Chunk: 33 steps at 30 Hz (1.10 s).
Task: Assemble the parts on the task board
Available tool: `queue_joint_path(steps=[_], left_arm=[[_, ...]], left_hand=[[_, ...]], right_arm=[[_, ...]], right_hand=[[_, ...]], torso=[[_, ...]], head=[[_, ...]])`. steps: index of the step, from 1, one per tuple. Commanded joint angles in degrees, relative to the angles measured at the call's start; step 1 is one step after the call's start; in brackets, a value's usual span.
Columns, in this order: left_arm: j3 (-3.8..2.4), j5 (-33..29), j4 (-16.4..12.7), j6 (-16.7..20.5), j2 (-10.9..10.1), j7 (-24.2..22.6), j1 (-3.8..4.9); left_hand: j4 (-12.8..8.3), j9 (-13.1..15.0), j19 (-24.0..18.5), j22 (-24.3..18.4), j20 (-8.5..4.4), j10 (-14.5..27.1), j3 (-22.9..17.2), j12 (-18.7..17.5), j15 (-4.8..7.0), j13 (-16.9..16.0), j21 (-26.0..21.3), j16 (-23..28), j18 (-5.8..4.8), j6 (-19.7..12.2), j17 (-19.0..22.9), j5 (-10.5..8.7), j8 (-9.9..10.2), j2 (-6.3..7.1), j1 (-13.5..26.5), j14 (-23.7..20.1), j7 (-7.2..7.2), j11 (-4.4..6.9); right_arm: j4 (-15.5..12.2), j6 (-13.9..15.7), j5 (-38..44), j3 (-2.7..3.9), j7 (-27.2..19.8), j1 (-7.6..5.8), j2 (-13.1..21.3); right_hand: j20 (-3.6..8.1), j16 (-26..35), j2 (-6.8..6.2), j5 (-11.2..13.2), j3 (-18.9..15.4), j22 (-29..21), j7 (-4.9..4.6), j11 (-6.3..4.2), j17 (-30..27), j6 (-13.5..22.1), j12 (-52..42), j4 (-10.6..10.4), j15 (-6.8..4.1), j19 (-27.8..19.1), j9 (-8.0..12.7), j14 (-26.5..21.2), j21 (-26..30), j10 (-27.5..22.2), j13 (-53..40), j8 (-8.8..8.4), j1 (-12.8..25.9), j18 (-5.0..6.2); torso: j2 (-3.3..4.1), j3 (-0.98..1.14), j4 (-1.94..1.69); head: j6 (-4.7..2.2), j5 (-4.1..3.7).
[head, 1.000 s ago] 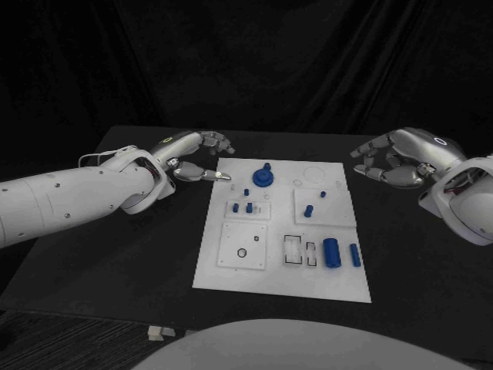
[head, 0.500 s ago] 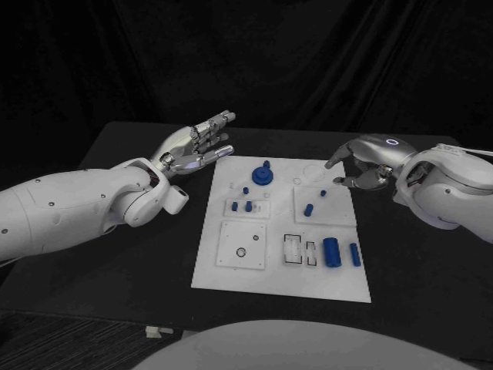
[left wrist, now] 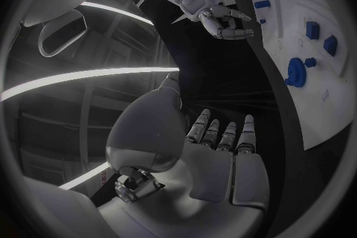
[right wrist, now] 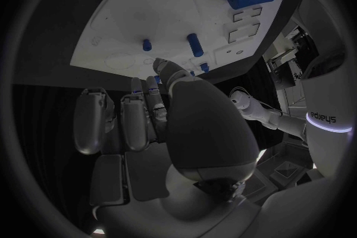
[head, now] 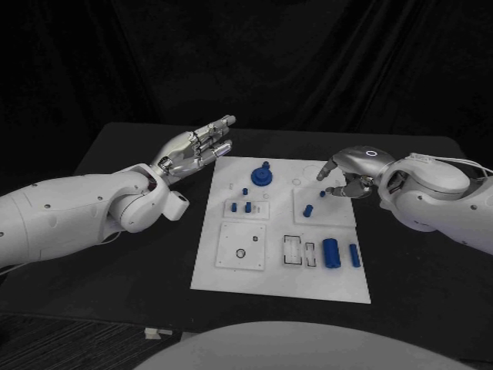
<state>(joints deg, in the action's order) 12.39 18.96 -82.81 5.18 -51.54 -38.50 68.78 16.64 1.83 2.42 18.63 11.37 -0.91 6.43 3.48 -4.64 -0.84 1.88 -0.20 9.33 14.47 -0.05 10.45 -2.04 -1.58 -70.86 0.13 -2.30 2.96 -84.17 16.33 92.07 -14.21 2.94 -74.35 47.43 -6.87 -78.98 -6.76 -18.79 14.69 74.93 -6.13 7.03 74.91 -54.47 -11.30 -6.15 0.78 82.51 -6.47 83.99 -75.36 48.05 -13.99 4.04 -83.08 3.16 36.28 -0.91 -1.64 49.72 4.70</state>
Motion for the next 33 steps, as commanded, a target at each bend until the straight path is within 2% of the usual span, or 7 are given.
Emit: queue_joint_path(steps=[1,4,9,15,22,27,33], left_arm=[[-0.05,-1.5,-0.2,-1.5,0.1,-7.3,-0.15],[-0.05,-1.5,-0.3,-1.3,0.1,-7.2,-0.24],[-0.05,-1.5,-0.2,-1.7,0.3,-7.0,-0.37],[-0.05,-1.5,-0.1,-2.0,0.5,-6.7,-0.51],[-0.05,-1.5,0.1,-2.3,0.6,-6.5,-0.73],[-0.05,-1.5,0.4,-2.4,0.9,-6.6,-0.98],[-0.05,-1.5,0.5,-2.1,1.3,-6.8,-1.16]], left_hand=[[0.2,0.0,0.0,-0.1,0.94,-0.2,0.7,0.2,-0.76,0.0,0.0,0.2,0.88,0.3,0.0,0.7,0.3,-0.56,-0.1,-0.1,0.33,-0.73],[0.2,0.0,0.1,-0.2,1.23,-0.3,0.9,0.3,-0.91,0.0,0.0,0.2,0.89,0.4,0.0,0.92,0.3,-0.62,-0.1,-0.1,0.28,-0.96],[0.1,0.0,0.2,-0.5,1.6,-0.2,1.1,0.2,-1.01,0.0,0.0,0.2,0.93,0.2,0.0,1.44,0.3,-1.32,-0.6,-0.1,0.33,-1.22],[-0.1,0.0,0.3,-0.7,2.11,-0.2,1.6,0.1,-1.23,0.0,0.1,0.2,0.96,0.1,0.0,2.66,0.3,-2.17,-1.8,-0.1,0.38,-1.46],[-0.1,0.0,0.5,-0.9,2.5,-0.2,2.2,0.2,-1.63,0.0,0.1,0.2,0.98,0.0,0.0,3.46,0.3,-2.82,-2.6,-0.1,0.26,-1.94],[-0.4,0.2,1.4,-0.4,3.52,-0.6,3.5,0.9,-2.73,-0.1,0.4,0.2,1.05,2.2,0.0,6.41,0.0,-4.35,-5.2,-0.1,1.23,-3.08],[-0.6,0.3,2.5,0.9,4.05,-0.9,4.3,1.3,-3.09,-0.2,0.9,0.0,1.1,3.3,-0.2,8.08,-0.1,-4.93,-6.7,0.4,1.71,-3.37]], right_arm=[[0.7,-0.9,1.1,0.05,1.1,0.39,-0.5],[1.4,-1.1,1.2,0.05,1.3,0.7,-1.1],[2.5,-0.9,1.2,0.06,1.6,1.43,-1.8],[3.5,-0.7,1.2,0.07,1.5,2.17,-2.5],[4.5,0.1,1.2,0.08,1.1,2.78,-3.1],[5.3,0.5,1.2,0.08,0.9,3.17,-3.6],[5.9,0.9,1.2,0.08,0.6,3.47,-3.8]], right_hand=[[-0.39,-0.1,0.28,0.7,0.1,10.5,0.07,-0.13,0.9,-0.6,-0.1,0.3,0.49,-0.1,-0.1,1.0,0.3,1.0,0.4,0.18,0.4,0.3],[-0.48,-0.1,0.34,0.8,0.1,10.5,0.1,-0.24,0.9,-0.8,-0.4,0.3,0.63,0.0,-0.1,1.0,0.3,2.0,0.7,0.14,0.5,0.29],[-0.68,0.0,0.22,-0.8,0.8,10.5,-0.15,-0.19,0.6,-0.4,-0.1,0.8,0.83,0.0,0.1,1.0,0.3,2.8,1.6,-0.27,0.2,0.29],[-0.89,-0.1,0.2,1.4,0.9,10.5,-0.49,-0.26,0.4,-1.3,0.1,0.7,1.04,0.0,0.2,1.0,0.4,4.4,2.7,0.03,1.0,0.31],[-0.91,-0.3,0.3,1.3,1.5,10.5,-0.78,-0.51,0.4,-3.0,-0.2,0.9,1.03,0.2,0.1,1.1,0.2,7.2,3.4,0.45,0.9,0.27],[-0.9,-0.4,0.29,0.9,2.0,10.6,-0.99,-0.56,0.4,-3.6,-0.1,1.0,1.01,0.2,0.0,1.1,0.1,8.2,3.8,0.53,0.7,0.25],[-0.67,-0.7,0.18,0.9,3.3,10.7,-1.32,-1.05,0.5,-5.4,0.1,1.3,0.66,0.4,-0.5,1.2,-0.2,10.9,4.7,1.03,0.3,0.2]], torso=[[-0.05,-0.01,0.0],[-0.06,-0.03,0.21],[-0.1,-0.06,-0.05],[-0.1,-0.07,0.04],[-0.12,-0.05,0.0],[-0.09,-0.1,0.08],[-0.09,-0.09,0.03]], head=[[0.01,-0.11],[0.01,-0.11],[0.15,-0.51],[0.09,-0.28],[0.12,-0.26],[-0.03,-0.15],[0.04,-0.2]])
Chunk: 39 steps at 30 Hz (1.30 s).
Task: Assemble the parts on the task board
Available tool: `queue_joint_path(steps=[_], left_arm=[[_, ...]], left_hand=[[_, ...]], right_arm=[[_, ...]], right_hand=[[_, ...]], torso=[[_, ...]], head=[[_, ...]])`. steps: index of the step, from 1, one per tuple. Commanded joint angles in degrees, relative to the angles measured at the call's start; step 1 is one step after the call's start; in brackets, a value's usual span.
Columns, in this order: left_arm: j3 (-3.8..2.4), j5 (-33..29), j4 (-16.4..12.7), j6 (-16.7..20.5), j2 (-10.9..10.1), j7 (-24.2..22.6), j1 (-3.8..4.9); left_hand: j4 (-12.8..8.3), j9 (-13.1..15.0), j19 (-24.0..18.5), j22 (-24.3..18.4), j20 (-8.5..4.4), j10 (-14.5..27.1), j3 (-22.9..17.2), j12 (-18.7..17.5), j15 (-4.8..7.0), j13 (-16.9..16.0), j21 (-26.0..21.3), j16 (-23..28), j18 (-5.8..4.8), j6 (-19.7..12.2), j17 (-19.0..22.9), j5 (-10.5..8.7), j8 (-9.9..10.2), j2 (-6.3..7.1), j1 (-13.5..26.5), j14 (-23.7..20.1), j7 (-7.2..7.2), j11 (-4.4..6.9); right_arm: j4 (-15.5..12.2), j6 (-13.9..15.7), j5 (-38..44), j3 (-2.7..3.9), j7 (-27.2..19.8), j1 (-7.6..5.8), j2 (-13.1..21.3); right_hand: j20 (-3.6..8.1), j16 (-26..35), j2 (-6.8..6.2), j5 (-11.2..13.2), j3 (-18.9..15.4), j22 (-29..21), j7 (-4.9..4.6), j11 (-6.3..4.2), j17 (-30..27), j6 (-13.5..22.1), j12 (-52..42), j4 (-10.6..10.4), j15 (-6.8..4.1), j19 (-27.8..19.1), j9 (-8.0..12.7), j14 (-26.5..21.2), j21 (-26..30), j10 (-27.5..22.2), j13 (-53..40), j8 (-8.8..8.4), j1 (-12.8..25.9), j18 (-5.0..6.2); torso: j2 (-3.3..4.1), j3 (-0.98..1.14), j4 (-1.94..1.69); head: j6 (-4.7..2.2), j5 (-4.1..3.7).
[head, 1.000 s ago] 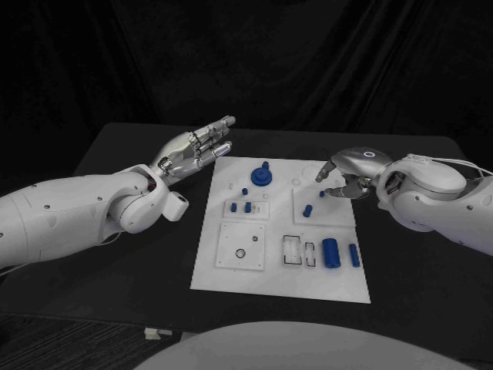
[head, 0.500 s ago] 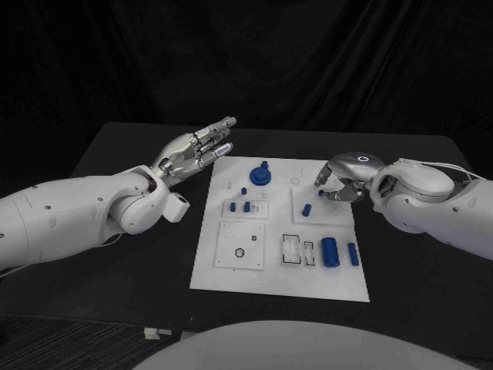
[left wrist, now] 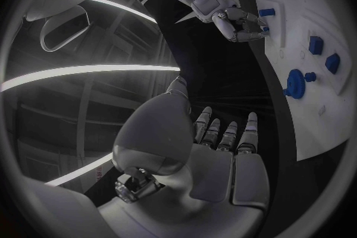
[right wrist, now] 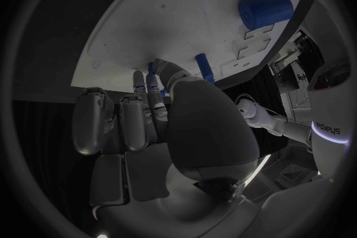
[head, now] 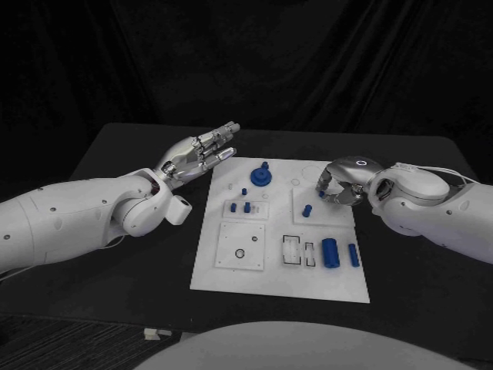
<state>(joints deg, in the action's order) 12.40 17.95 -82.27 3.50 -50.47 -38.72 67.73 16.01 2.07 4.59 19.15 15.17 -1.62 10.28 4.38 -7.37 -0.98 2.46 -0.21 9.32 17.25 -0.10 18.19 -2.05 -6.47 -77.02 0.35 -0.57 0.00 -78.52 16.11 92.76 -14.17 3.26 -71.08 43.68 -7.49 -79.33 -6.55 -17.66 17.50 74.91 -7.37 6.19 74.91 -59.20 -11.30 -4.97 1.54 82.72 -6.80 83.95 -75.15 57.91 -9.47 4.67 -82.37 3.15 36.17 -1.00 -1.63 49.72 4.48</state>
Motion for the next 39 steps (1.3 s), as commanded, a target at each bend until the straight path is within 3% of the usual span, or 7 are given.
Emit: queue_joint_path(steps=[1,6,21,32,39], left_arm=[[-0.06,-0.5,0.0,-0.4,0.2,-6.6,-0.12],[-0.06,-0.5,0.1,-0.4,0.4,-6.6,-0.2],[-0.06,-0.5,0.6,-0.6,0.7,-6.2,-0.39],[-0.05,-0.5,1.1,-0.9,1.1,-5.6,-0.5],[-0.05,-0.5,1.3,-0.8,1.2,-5.2,-0.55]], left_hand=[[0.1,0.1,0.5,0.6,0.35,-0.2,0.5,0.4,-0.41,-0.1,0.4,0.0,1.12,0.6,-0.1,0.49,-0.1,-0.1,-0.7,0.2,0.03,-0.45],[-0.1,0.2,1.7,1.8,0.83,-0.6,1.0,1.0,-0.89,-0.2,0.9,-0.3,1.14,1.7,-0.3,1.67,-0.3,-0.65,-2.0,0.9,0.52,-1.02],[-0.2,0.3,3.5,3.1,1.33,-0.6,1.5,0.9,-1.62,-0.2,1.7,-0.6,1.08,3.1,-0.6,2.87,-0.4,-1.18,-3.2,1.8,1.68,-0.96],[-0.4,0.5,4.0,3.2,1.45,-0.5,1.7,0.6,-2.08,-0.1,1.9,-0.7,0.98,4.2,-0.6,3.17,-0.6,-1.57,-3.7,2.1,2.65,-0.91],[-0.4,0.5,4.1,3.2,1.48,-0.4,1.7,0.6,-2.2,-0.1,1.9,-0.7,0.95,4.6,-0.6,3.39,-0.6,-1.72,-3.9,2.2,2.89,-0.99]], right_arm=[[0.2,1.1,0.5,0.04,0.3,0.23,-0.1],[0.4,1.0,0.5,0.04,0.2,0.39,-0.2],[1.0,1.2,0.5,0.05,-0.1,0.9,-0.7],[1.1,2.1,0.5,0.05,0.0,0.94,-1.0],[1.0,3.2,0.5,0.06,0.1,0.93,-0.7]], right_hand=[[0.03,-0.4,-0.02,-0.2,0.7,10.7,-0.13,-0.35,0.5,-0.9,0.1,0.2,-0.21,0.3,-0.2,1.3,-0.5,1.5,0.3,0.5,-0.5,0.2],[0.53,-0.5,-0.1,-0.2,1.8,10.8,-0.27,-0.98,0.5,-2.4,0.3,0.6,-0.75,0.4,-0.6,1.3,-0.7,3.7,1.0,0.95,-1.1,0.15],[1.25,-0.1,-0.09,-0.2,3.0,10.7,-0.28,-1.78,-0.1,-4.4,0.7,1.5,-1.47,0.3,-1.2,1.2,-0.6,7.5,1.8,1.4,-2.1,0.17],[1.67,0.1,-0.01,1.3,2.9,10.7,0.15,-2.38,-0.5,-5.5,1.0,1.6,-1.94,0.3,-1.6,1.1,-0.4,10.0,2.2,1.55,-2.0,0.2],[1.91,0.3,0.46,1.7,2.9,10.7,0.53,-2.64,-0.8,-6.7,1.7,1.3,-2.18,0.3,-2.0,1.1,-0.4,10.7,2.7,1.95,-1.7,0.19]], torso=[[0.02,0.0,0.02],[0.03,0.04,0.06],[-0.02,0.03,0.05],[-0.03,-0.02,-0.03],[-0.09,-0.03,0.0]], head=[[0.04,0.07],[0.06,0.1],[0.28,0.23],[0.08,0.12],[0.0,0.49]])
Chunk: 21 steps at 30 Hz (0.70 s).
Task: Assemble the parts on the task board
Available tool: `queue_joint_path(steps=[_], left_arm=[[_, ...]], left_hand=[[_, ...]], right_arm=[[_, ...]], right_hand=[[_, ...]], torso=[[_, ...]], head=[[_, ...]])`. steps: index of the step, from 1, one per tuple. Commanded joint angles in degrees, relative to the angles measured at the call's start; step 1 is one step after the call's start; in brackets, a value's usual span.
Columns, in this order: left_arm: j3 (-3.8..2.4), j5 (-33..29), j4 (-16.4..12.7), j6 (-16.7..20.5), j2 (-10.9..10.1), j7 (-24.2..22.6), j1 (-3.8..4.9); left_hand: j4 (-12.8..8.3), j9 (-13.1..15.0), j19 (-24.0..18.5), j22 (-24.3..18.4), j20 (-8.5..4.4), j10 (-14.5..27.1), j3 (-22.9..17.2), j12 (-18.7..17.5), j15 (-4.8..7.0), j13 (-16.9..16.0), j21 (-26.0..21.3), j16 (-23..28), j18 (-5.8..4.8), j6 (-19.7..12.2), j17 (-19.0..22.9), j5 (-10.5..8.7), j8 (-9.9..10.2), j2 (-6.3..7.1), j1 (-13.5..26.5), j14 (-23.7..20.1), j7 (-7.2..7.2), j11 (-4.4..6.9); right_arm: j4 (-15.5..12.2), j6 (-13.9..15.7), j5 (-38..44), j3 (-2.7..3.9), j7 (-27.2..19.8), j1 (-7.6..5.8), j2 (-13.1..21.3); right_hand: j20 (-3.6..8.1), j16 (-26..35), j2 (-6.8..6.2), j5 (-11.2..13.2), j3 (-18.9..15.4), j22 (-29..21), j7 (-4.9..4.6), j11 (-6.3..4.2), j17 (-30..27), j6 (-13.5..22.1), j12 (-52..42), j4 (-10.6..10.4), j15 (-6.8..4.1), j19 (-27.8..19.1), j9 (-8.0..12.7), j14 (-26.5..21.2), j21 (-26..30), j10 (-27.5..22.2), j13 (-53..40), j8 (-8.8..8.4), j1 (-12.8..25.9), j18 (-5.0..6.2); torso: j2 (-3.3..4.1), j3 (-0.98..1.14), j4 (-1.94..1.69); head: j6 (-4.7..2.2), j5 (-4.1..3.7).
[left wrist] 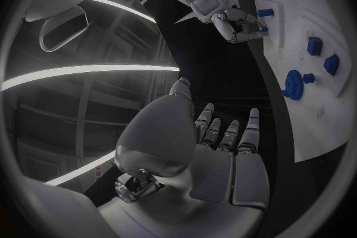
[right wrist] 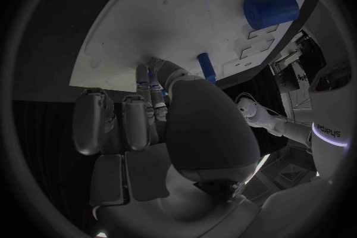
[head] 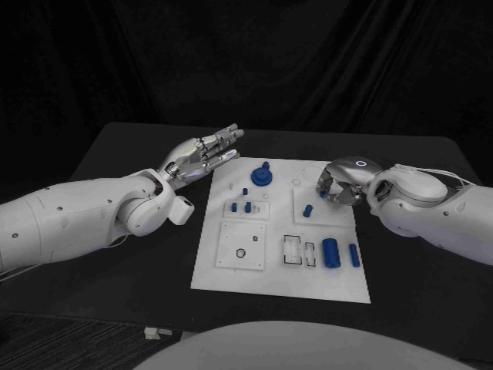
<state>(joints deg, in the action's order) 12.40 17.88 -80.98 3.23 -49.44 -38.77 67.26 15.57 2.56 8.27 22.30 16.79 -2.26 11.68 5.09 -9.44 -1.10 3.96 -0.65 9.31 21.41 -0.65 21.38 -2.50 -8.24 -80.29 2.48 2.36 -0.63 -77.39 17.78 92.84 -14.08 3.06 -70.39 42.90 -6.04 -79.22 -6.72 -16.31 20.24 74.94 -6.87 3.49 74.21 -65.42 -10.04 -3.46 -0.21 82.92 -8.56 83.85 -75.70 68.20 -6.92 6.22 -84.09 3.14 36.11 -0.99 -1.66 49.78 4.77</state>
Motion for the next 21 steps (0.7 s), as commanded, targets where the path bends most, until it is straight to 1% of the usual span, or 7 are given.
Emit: queue_joint_path(steps=[1,3,5,13,17,21], left_arm=[[-0.06,-0.4,0.0,-0.5,0.1,-5.2,-0.08],[-0.06,-0.4,0.1,-0.5,0.2,-5.0,-0.08],[-0.06,-0.4,0.1,-0.5,0.2,-4.9,-0.09],[-0.05,-0.4,0.4,-0.5,0.4,-4.5,-0.11],[-0.05,-0.4,0.6,-0.5,0.5,-4.3,-0.11],[-0.05,-0.4,0.7,-0.5,0.5,-4.0,-0.12]], left_hand=[[0.0,0.1,0.4,0.0,-0.14,0.2,0.3,-0.1,-0.14,0.0,0.4,-0.2,0.96,0.4,-0.1,0.2,-0.2,0.04,-0.6,0.1,-0.04,-0.36],[0.0,0.1,0.5,0.0,-0.13,0.2,0.3,-0.1,-0.19,0.0,0.4,-0.2,0.95,0.4,-0.1,0.29,-0.2,-0.03,-0.7,0.1,0.02,-0.4],[0.0,0.1,0.6,0.1,-0.11,0.2,0.3,-0.2,-0.25,0.0,0.4,-0.3,0.94,0.4,-0.1,0.35,-0.2,-0.11,-0.7,0.1,0.08,-0.45],[-0.1,0.1,0.7,0.2,-0.08,0.2,0.3,-0.1,-0.41,0.0,0.5,-0.3,0.9,0.5,-0.1,0.48,-0.2,-0.29,-0.9,0.2,0.23,-0.59],[-0.1,0.1,0.8,0.3,-0.06,0.2,0.2,-0.2,-0.47,0.0,0.6,-0.3,0.89,0.6,-0.1,0.52,-0.2,-0.36,-0.9,0.2,0.31,-0.63],[-0.1,0.1,0.9,0.2,-0.04,0.3,0.2,-0.2,-0.54,0.0,0.6,-0.3,0.87,0.6,-0.1,0.56,-0.2,-0.43,-1.0,0.2,0.39,-0.7]], right_arm=[[-0.1,1.5,0.4,-0.03,0.3,0.24,0.1],[-0.3,1.9,0.4,-0.03,0.3,0.23,0.2],[-0.4,2.3,0.4,-0.02,0.2,0.23,0.4],[-1.4,3.0,0.4,0.12,0.3,0.0,1.2],[-2.0,3.7,0.4,0.18,0.2,-0.51,1.7],[-2.8,4.2,0.4,0.21,0.2,-1.42,2.2]], right_hand=[[0.48,0.2,0.7,0.4,0.1,10.6,0.06,0.05,-0.2,-0.5,0.4,-0.2,-0.44,0.1,-0.2,1.2,0.2,0.5,0.2,0.42,0.0,0.21],[0.52,0.2,0.91,0.3,0.1,10.7,0.14,-0.02,-0.1,-0.7,0.6,-0.3,-0.49,0.1,-0.3,1.2,0.1,0.7,0.2,0.49,0.1,0.2],[0.59,0.2,1.13,0.3,0.0,10.7,0.25,-0.11,-0.1,-1.0,0.8,-0.5,-0.57,0.2,-0.4,1.3,0.0,1.0,0.4,0.6,0.3,0.17],[0.66,0.3,1.29,0.4,-0.1,10.7,0.33,-0.16,-0.3,-1.2,1.0,-0.6,-0.63,0.2,-0.5,1.3,0.0,1.3,0.5,0.64,0.4,0.17],[0.71,0.4,1.35,0.7,-0.2,10.7,0.4,-0.19,-0.4,-1.2,1.3,-0.8,-0.66,0.2,-0.6,1.3,0.1,1.4,0.7,0.63,0.6,0.18],[0.74,0.4,1.41,1.1,-0.4,10.7,0.46,-0.22,-0.4,-1.2,1.5,-0.9,-0.69,0.2,-0.7,1.3,0.0,1.6,0.8,0.62,0.8,0.16]], torso=[[-0.04,-0.04,0.03],[-0.05,-0.06,0.08],[-0.02,-0.06,0.13],[0.02,-0.03,0.03],[0.05,0.02,0.09],[0.05,0.03,0.12]], head=[[-0.05,0.23],[0.03,0.37],[-0.06,0.45],[-0.16,0.6],[-0.08,0.84],[-0.09,0.99]])
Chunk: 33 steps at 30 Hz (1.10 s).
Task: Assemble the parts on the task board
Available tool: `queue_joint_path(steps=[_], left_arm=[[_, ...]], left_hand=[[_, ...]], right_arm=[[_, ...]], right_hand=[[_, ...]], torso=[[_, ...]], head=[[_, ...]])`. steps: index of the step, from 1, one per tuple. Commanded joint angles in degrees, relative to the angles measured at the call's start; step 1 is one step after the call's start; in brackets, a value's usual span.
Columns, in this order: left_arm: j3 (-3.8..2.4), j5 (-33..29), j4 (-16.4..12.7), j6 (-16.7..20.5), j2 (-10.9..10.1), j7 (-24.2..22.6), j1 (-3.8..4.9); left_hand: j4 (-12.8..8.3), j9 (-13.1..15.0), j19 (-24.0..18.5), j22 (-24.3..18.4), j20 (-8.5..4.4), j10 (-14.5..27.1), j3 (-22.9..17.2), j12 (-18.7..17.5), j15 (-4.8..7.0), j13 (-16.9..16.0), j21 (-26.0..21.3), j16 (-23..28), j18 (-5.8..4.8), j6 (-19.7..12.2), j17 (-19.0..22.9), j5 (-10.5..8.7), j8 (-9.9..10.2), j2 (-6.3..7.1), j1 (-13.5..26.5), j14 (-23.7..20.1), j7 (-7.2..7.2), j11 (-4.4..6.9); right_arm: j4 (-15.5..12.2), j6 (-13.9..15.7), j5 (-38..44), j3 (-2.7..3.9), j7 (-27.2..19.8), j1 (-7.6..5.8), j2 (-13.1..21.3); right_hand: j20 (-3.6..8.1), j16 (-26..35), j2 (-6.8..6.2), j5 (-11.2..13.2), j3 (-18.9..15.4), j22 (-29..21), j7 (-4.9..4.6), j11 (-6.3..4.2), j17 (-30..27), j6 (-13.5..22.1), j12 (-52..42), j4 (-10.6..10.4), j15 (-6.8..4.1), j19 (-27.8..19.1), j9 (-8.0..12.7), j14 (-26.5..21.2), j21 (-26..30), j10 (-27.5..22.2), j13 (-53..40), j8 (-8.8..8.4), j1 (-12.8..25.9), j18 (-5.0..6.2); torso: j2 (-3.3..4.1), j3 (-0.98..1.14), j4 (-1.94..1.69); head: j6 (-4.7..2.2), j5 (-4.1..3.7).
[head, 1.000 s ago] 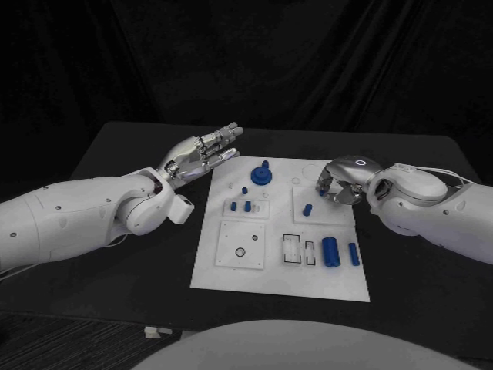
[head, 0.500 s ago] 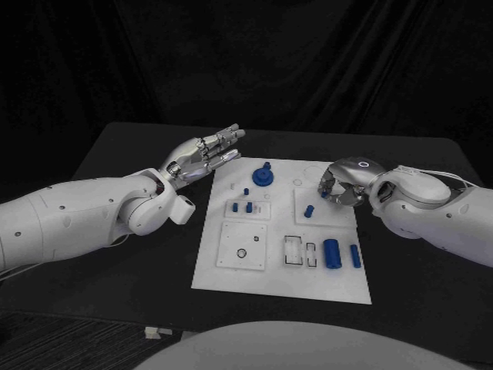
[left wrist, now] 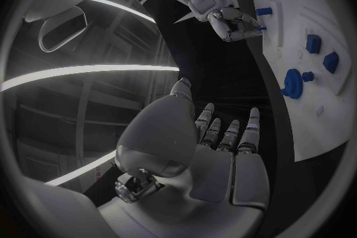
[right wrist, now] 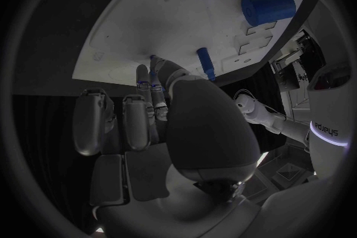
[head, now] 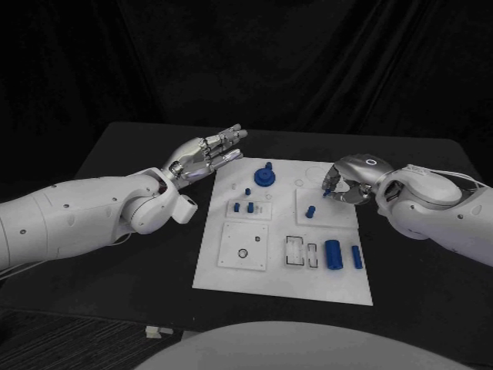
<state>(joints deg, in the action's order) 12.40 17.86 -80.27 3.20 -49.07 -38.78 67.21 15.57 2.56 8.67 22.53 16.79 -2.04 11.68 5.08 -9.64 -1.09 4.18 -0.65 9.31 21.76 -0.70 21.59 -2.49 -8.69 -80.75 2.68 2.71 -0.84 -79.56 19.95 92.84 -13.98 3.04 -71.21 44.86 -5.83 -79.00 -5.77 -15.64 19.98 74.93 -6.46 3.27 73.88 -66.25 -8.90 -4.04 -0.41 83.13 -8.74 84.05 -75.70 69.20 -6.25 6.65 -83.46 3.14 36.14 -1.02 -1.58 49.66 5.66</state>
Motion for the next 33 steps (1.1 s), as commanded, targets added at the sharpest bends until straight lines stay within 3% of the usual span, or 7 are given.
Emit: queue_joint_path(steps=[1,7,11,22,33], left_arm=[[-0.05,-0.4,0.0,-0.5,0.2,-4.0,-0.07],[-0.05,-0.4,0.2,-0.6,0.3,-3.7,-0.08],[-0.05,-0.4,0.3,-0.6,0.3,-3.4,-0.08],[-0.05,-0.4,0.7,-0.8,0.5,-3.0,-0.3],[-0.04,-0.4,0.8,-0.2,0.4,-3.1,-0.41]], left_hand=[[-0.1,0.1,0.5,-0.1,-0.04,0.0,0.3,-0.2,-0.37,0.0,0.4,-0.3,0.86,0.3,-0.1,0.35,-0.2,-0.01,-0.6,0.0,0.08,-0.53],[-0.1,0.1,0.5,-0.1,-0.03,0.1,0.3,-0.2,-0.4,0.0,0.4,-0.3,0.85,0.3,-0.1,0.36,-0.2,-0.05,-0.6,0.0,0.12,-0.56],[-0.1,0.1,0.5,-0.2,-0.02,0.1,0.3,-0.2,-0.46,0.0,0.4,-0.3,0.83,0.2,0.0,0.36,-0.2,-0.1,-0.6,0.0,0.2,-0.63],[-0.1,0.0,0.5,-0.4,0.0,0.1,0.3,-0.3,-0.62,0.0,0.3,-0.3,0.75,0.1,0.0,0.38,-0.1,-0.3,-0.6,0.0,0.37,-0.81],[0.1,0.0,0.2,-1.1,-0.05,0.1,0.4,-0.3,-0.51,0.0,0.2,-0.1,0.61,0.0,0.0,0.09,-0.1,-0.51,-0.5,-0.3,0.53,-0.96]], right_arm=[[-0.7,2.0,0.4,0.11,0.3,-0.75,0.4],[-3.3,1.8,0.4,0.11,0.6,-2.15,1.5],[-6.5,1.5,0.4,0.12,0.8,-2.75,2.7],[-14.5,-0.1,0.4,0.09,0.8,-2.86,2.4],[-15.0,-1.3,0.7,0.09,0.9,-1.33,-2.8]], right_hand=[[0.54,0.2,0.48,0.5,-0.2,10.7,0.07,-0.01,-0.1,-0.4,0.4,-0.4,-0.5,0.1,-0.5,1.1,0.0,0.6,0.1,0.18,0.2,0.15],[0.57,0.3,0.48,0.8,-0.3,10.7,0.13,-0.06,-0.2,-0.5,0.6,-0.4,-0.54,0.1,-0.6,1.1,0.0,0.8,0.2,0.2,0.2,0.15],[0.59,0.3,0.44,1.0,-0.4,10.7,0.16,-0.08,-0.3,-0.5,0.6,-0.4,-0.55,0.1,-0.6,1.1,0.0,0.9,0.3,0.2,0.3,0.14],[0.61,0.2,0.33,1.2,-0.5,10.7,0.21,-0.11,-0.1,-0.6,0.7,-0.4,-0.58,0.1,-0.7,1.1,0.0,1.0,0.4,0.2,0.3,0.14],[0.69,-0.2,0.21,0.8,-0.6,10.9,0.18,-0.11,0.5,-0.4,1.2,-0.3,-0.65,0.4,-0.7,1.5,-0.5,1.0,0.6,-0.01,0.2,0.04]], torso=[[0.02,0.05,0.04],[0.02,0.04,0.02],[0.0,0.04,0.08],[-0.09,0.05,0.11],[-0.08,0.07,-0.05]], head=[[0.02,0.1],[0.03,0.32],[0.26,0.64],[0.34,0.73],[0.34,0.82]])
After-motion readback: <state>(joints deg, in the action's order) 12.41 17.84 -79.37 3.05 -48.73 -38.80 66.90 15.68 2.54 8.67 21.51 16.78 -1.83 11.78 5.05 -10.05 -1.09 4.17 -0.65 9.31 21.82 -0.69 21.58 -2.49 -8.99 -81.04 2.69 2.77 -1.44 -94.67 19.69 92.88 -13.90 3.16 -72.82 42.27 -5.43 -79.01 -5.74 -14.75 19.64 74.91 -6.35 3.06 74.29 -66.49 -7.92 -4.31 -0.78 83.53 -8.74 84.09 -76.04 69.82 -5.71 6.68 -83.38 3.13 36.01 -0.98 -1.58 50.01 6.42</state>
